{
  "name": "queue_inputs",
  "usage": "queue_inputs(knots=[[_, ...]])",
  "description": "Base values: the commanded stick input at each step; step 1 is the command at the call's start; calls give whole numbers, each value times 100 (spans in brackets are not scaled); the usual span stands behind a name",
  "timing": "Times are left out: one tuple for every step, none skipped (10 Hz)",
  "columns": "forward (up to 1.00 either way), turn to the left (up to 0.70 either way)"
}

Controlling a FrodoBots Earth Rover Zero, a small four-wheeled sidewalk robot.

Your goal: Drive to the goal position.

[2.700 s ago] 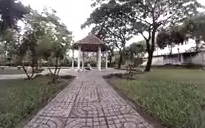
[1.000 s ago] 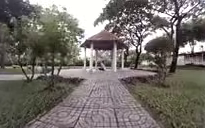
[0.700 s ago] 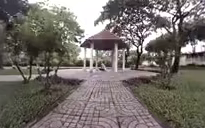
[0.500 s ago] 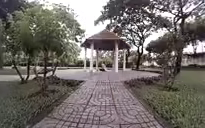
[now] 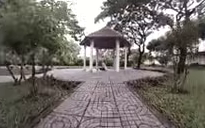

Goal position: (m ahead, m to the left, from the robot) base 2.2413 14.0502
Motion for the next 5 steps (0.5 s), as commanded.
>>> queue_inputs(knots=[[70, 0], [70, 0], [70, 0], [70, 0], [70, 0]])
